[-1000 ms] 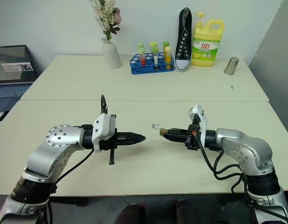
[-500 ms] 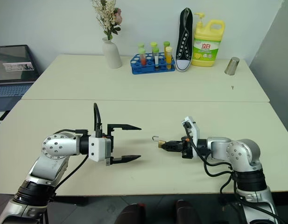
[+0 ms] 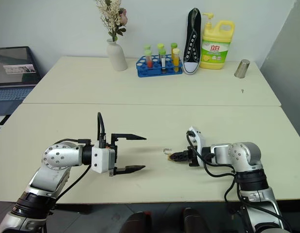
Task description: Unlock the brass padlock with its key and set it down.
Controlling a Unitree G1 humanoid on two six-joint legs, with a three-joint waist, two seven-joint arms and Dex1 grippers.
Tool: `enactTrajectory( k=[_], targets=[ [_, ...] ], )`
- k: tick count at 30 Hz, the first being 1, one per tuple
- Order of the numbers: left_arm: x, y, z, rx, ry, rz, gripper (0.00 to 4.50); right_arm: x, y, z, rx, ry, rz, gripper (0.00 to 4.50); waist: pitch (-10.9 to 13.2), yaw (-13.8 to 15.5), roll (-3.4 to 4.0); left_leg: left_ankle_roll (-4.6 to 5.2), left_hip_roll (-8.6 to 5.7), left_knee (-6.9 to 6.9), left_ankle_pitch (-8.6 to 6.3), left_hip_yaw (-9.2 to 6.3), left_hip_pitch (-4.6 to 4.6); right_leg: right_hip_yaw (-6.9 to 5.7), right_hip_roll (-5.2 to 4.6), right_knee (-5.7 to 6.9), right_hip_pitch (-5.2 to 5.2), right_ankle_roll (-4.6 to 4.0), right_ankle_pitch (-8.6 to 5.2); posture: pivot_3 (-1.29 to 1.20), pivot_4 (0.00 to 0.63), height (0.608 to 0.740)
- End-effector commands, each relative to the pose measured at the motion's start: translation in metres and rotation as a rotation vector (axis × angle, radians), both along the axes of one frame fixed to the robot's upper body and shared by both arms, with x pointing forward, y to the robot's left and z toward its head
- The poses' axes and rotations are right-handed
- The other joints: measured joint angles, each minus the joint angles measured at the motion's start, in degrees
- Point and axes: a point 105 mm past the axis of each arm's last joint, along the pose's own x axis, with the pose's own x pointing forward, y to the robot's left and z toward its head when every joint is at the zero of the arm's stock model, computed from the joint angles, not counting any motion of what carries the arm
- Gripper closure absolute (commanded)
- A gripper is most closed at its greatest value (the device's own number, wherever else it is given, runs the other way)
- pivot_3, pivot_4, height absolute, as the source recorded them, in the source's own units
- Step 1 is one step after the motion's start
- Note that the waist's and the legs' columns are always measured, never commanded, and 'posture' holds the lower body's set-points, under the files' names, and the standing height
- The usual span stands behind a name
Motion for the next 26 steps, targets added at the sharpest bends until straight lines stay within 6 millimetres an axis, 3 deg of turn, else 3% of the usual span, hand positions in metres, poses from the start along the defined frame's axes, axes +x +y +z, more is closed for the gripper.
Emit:
enactTrajectory(
  k=[1, 4, 6, 13, 16, 26],
  targets=[
    [0.001, -0.004, 0.008, -0.065, 0.045, 0.030, 0.00, 0.004, -0.015, 0.010, -0.019, -0.040, -0.036, 1.57, 0.0, 0.1, 0.00, 0.00, -0.01, 0.01, 0.00, -0.02, -0.01, 0.00, 0.00, 0.00, 0.00, 0.00, 0.00, 0.00, 0.150, 0.740],
    [0.007, 0.000, 0.005, -0.086, 0.139, 0.086, 0.00, -0.002, -0.036, 0.012, -0.023, -0.027, -0.083, 0.54, 0.0, 0.2, -0.01, 0.00, -0.04, 0.01, 0.00, -0.04, -0.01, 0.00, 0.01, 0.00, 0.02, 0.01, 0.00, 0.00, 0.150, 0.740],
    [0.014, 0.003, 0.002, -0.127, 0.266, 0.165, 0.00, -0.013, -0.055, 0.016, -0.100, -0.131, -0.064, 0.04, 0.0, 0.6, 0.03, 0.00, -0.08, 0.02, 0.00, -0.06, -0.04, -0.02, 0.00, -0.02, 0.04, 0.02, -0.01, 0.00, 0.150, 0.740],
    [0.019, 0.006, 0.000, -0.074, 0.374, 0.244, 0.00, -0.044, -0.053, 0.051, -0.217, -0.637, 0.199, 0.04, 0.1, -0.3, 0.02, 0.02, -0.02, -0.03, -0.02, -0.04, -0.02, -0.08, 0.02, -0.07, 0.00, 0.11, -0.06, 0.00, 0.150, 0.740],
    [0.015, 0.006, 0.002, -0.055, 0.394, 0.215, 0.00, -0.049, -0.053, 0.062, -0.209, -0.730, 0.225, 0.04, 0.1, -0.5, 0.02, 0.01, 0.06, -0.03, -0.02, -0.04, 0.05, -0.08, 0.12, -0.03, 0.00, 0.11, -0.06, 0.00, 0.150, 0.740],
    [0.002, 0.001, 0.003, -0.032, 0.476, 0.098, 0.00, -0.054, -0.063, 0.046, -0.332, -0.800, 0.294, 0.04, 0.1, 0.1, -0.01, 0.00, -0.08, 0.02, -0.01, 0.08, 0.02, -0.03, 0.02, -0.06, 0.03, 0.10, -0.06, 0.00, 0.150, 0.740]
  ],
)
